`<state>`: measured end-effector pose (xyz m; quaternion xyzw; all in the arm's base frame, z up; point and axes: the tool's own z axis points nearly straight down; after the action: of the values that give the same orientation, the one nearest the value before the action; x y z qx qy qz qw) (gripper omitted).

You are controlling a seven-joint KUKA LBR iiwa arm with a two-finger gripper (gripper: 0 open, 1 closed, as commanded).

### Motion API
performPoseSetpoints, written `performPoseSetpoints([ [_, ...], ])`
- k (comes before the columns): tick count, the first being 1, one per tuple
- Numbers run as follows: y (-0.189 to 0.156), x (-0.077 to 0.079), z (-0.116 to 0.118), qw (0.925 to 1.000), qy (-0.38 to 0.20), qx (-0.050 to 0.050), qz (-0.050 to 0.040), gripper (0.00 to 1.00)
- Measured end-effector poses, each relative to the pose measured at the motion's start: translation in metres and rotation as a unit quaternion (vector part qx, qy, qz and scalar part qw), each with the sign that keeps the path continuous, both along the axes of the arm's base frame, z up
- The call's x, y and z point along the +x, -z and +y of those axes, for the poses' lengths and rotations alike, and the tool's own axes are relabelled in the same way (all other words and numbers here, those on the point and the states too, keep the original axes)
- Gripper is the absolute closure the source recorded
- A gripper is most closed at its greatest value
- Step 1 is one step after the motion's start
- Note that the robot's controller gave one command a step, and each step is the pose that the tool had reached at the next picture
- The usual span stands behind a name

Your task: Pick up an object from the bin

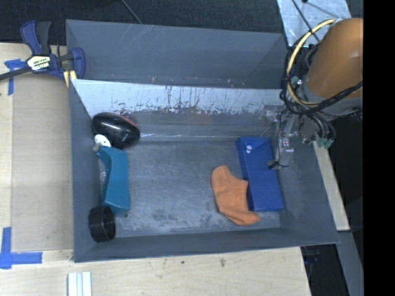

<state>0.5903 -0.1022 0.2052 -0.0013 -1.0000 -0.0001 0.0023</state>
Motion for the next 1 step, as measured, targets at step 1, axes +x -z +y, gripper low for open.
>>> performPoseSetpoints([
  [1,-0.0049,0.0015,0.0003,1.0000,-0.001,-0.001,-0.0041,0.00],
])
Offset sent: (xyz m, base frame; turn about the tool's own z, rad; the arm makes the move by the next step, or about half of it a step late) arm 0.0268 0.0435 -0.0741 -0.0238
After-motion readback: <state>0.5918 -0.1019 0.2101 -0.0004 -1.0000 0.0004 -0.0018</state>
